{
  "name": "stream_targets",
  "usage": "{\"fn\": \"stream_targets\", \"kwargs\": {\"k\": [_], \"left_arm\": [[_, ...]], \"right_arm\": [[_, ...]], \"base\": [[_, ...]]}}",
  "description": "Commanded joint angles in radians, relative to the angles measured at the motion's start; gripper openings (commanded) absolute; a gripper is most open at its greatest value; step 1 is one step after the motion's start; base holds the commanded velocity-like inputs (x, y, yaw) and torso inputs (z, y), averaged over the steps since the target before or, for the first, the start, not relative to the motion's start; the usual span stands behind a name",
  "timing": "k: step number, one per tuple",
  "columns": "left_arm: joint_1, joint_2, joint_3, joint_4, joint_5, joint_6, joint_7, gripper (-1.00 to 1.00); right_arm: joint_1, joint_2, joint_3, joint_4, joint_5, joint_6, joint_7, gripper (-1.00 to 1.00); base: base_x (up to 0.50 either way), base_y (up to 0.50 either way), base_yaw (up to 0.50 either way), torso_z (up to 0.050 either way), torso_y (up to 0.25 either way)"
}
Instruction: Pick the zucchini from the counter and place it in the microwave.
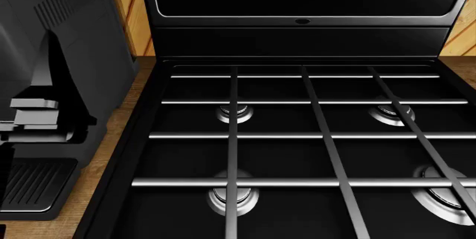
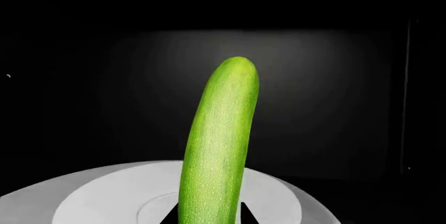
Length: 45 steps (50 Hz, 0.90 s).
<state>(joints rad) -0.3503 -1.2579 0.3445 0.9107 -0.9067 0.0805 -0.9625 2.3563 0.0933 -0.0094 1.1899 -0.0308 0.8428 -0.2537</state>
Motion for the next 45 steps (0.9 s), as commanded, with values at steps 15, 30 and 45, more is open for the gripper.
{"fn": "stream_targets", "kwargs": {"k": [15, 30, 45], "left_arm": [[0.02, 0.006, -0.002, -0.007, 0.01, 0.01, 0.003, 1.0], [0.028, 0.01, -0.005, -0.01, 0.013, 0.013, 0.007, 1.0], [0.054, -0.005, -0.02, -0.008, 0.015, 0.036, 0.0, 1.0]], "right_arm": [[0.0, -0.024, 0.017, 0.097, 0.051, -0.026, -0.012, -1.0], [0.0, -0.051, 0.013, 0.117, 0.051, -0.018, -0.045, -1.0], [-0.002, -0.085, 0.016, 0.119, 0.045, -0.016, -0.076, -1.0]], "base": [[0.0, 0.0, 0.0, 0.0, -0.002], [0.0, 0.0, 0.0, 0.0, -0.005], [0.0, 0.0, 0.01, 0.0, -0.005]]}}
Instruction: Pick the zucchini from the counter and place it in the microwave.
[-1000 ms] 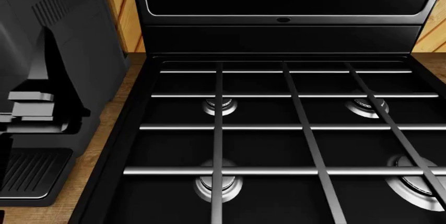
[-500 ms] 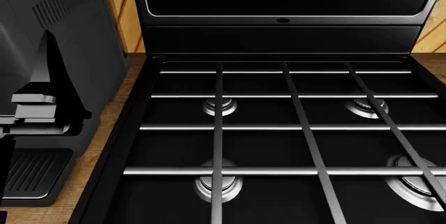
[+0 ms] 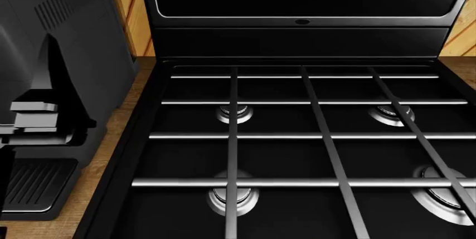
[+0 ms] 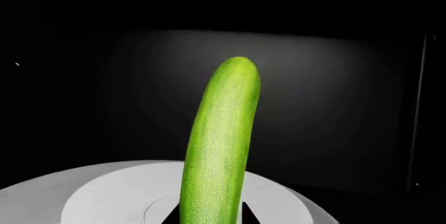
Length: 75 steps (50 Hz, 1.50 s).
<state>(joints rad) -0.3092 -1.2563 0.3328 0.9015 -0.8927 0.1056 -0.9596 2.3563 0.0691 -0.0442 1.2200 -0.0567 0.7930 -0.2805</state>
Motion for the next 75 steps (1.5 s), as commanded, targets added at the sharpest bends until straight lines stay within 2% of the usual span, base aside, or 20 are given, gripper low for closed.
{"fn": "stream_targets", "kwargs": {"k": [1, 15, 16, 33, 43, 56, 69, 73, 75], "left_arm": [[0.013, -0.006, -0.008, 0.001, 0.001, 0.01, -0.003, 1.0], [-0.016, 0.012, 0.001, 0.006, -0.006, -0.021, 0.008, 1.0], [-0.019, 0.014, 0.002, 0.007, -0.006, -0.024, 0.009, 1.0], [0.024, 0.009, -0.008, -0.003, 0.01, 0.007, 0.008, 1.0], [0.023, 0.036, 0.005, -0.014, 0.022, 0.002, 0.02, 1.0], [-0.029, 0.073, 0.023, -0.014, 0.014, -0.027, 0.055, 1.0], [-0.063, 0.097, 0.04, -0.014, 0.012, -0.055, 0.077, 1.0], [-0.057, 0.099, 0.041, -0.019, 0.015, -0.049, 0.083, 1.0], [-0.06, 0.095, 0.037, -0.016, 0.01, -0.048, 0.084, 1.0]], "right_arm": [[-0.004, -0.062, 0.05, 0.089, 0.072, 0.033, -0.051, -1.0], [-0.033, -0.059, 0.054, 0.089, 0.072, 0.025, -0.023, -1.0], [-0.036, -0.059, 0.054, 0.089, 0.071, 0.025, -0.022, 1.0], [-0.053, -0.057, 0.039, 0.089, 0.067, 0.008, -0.015, 1.0], [0.0, -0.048, 0.04, 0.03, 0.063, -0.033, -0.028, 1.0], [0.0, -0.054, 0.036, -0.248, 0.032, 0.14, -0.078, 1.0], [0.0, -0.043, 0.04, -0.379, 0.026, 0.23, -0.12, 1.0], [-0.008, -0.032, 0.027, -0.526, 0.029, 0.334, -0.127, 1.0], [-0.044, -0.017, 0.019, -0.686, 0.027, 0.442, -0.133, 1.0]], "base": [[0.0, 0.0, 0.0, 0.0, 0.0], [0.0, 0.0, 0.0, 0.0, -0.005], [0.0, 0.0, 0.0, 0.0, -0.01], [0.0, 0.0, 0.0, 0.0, -0.005], [0.0, 0.0, 0.0, 0.0, -0.004], [0.0, 0.0, 0.0, 0.0, 0.0], [0.0, 0.0, 0.0, 0.0, 0.0], [0.0, 0.0, 0.0, 0.0, 0.0], [0.0, 0.0, 0.0, 0.0, 0.0]]}}
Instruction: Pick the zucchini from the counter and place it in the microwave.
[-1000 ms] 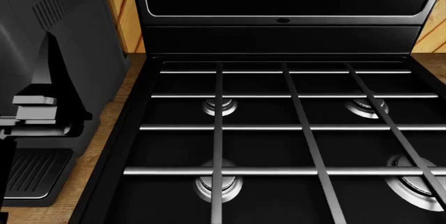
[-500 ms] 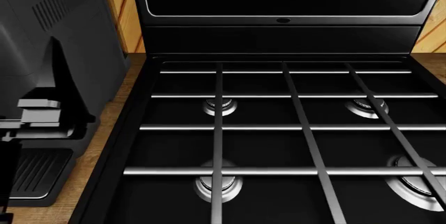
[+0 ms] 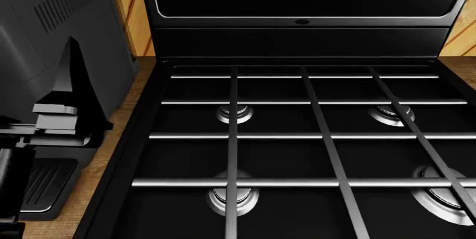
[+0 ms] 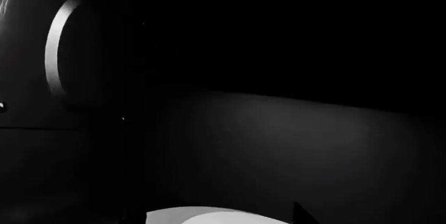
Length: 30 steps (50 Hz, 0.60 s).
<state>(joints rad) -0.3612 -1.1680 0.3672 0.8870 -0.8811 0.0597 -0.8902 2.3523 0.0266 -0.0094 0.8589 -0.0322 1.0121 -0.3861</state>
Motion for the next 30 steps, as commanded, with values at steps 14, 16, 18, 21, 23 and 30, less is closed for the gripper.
{"fn": "stream_targets", "kwargs": {"k": [14, 16, 18, 21, 23, 30], "left_arm": [[-0.083, 0.046, 0.032, 0.001, -0.017, -0.067, 0.034, 1.0], [-0.089, 0.054, 0.038, -0.003, -0.016, -0.072, 0.038, 1.0], [-0.091, 0.058, 0.041, -0.005, -0.014, -0.074, 0.041, 1.0], [-0.085, 0.057, 0.041, -0.006, -0.011, -0.07, 0.043, 1.0], [-0.082, 0.058, 0.042, -0.01, -0.009, -0.067, 0.045, 1.0], [-0.088, 0.061, 0.043, -0.012, -0.011, -0.07, 0.048, 1.0]], "right_arm": [[-0.251, -0.027, -0.042, -0.996, -0.617, 0.559, -0.716, 1.0], [-0.27, -0.027, -0.041, -1.028, -0.882, 0.559, -0.875, 1.0], [-0.288, -0.027, -0.043, -1.056, -0.985, 0.559, -0.978, 1.0], [-0.311, -0.027, -0.047, -1.099, -1.185, 0.559, -1.178, 1.0], [-0.332, -0.027, -0.052, -1.14, -1.197, 0.559, -1.184, 1.0], [-0.404, -0.027, -0.061, -1.266, -1.23, 0.559, -1.185, 1.0]], "base": [[0.0, 0.0, 0.0, 0.0, 0.0], [0.0, 0.0, 0.0, 0.0, 0.0], [0.0, 0.0, 0.0, 0.0, 0.0], [0.0, 0.0, 0.0, 0.0, 0.0], [0.0, 0.0, 0.0, 0.0, 0.0], [0.0, 0.0, 0.0, 0.0, 0.0]]}}
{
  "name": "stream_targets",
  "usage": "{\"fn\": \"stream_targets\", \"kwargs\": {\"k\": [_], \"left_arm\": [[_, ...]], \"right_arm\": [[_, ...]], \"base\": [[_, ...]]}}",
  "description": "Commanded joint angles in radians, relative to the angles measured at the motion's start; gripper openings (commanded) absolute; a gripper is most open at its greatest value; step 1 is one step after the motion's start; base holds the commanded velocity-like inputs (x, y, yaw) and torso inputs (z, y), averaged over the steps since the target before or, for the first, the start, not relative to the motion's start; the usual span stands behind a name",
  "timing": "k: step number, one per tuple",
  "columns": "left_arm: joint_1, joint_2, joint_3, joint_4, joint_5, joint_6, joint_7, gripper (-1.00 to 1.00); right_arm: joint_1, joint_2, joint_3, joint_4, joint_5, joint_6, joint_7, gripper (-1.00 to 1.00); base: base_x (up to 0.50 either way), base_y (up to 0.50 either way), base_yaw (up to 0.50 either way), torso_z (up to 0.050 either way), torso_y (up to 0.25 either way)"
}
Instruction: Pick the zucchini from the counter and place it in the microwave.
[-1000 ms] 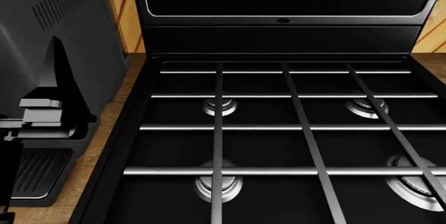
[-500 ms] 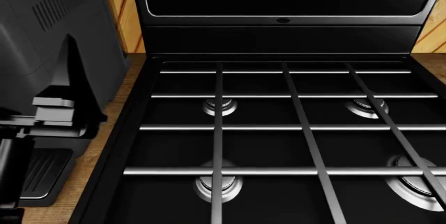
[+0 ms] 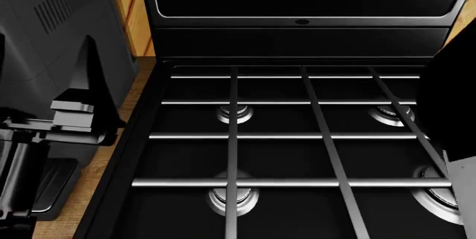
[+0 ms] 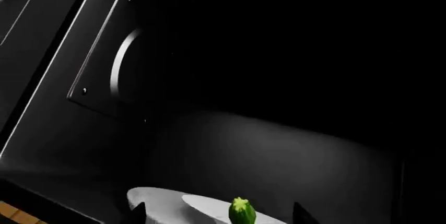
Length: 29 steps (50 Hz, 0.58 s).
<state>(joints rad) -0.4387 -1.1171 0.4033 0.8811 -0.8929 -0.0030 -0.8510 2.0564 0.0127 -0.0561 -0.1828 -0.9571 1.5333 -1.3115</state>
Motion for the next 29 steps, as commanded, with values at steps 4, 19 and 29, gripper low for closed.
{"fn": "stream_targets", "kwargs": {"k": [4, 19, 29], "left_arm": [[-0.008, 0.013, 0.009, -0.008, 0.003, -0.007, 0.01, 1.0], [0.014, 0.005, -0.001, -0.009, 0.009, 0.015, 0.008, 1.0], [0.035, -0.005, -0.009, -0.009, 0.014, 0.03, 0.002, 1.0]], "right_arm": [[-0.171, -0.013, -0.018, -0.308, -0.32, 0.037, -0.259, 1.0], [-0.473, -0.013, -0.009, -0.64, -0.392, 0.037, -0.259, 1.0], [-0.642, -0.013, 0.006, -0.801, -0.439, 0.037, -0.259, 1.0]], "base": [[0.0, 0.0, 0.0, 0.0, 0.0], [0.0, 0.0, 0.0, 0.0, 0.0], [0.0, 0.0, 0.0, 0.0, 0.0]]}}
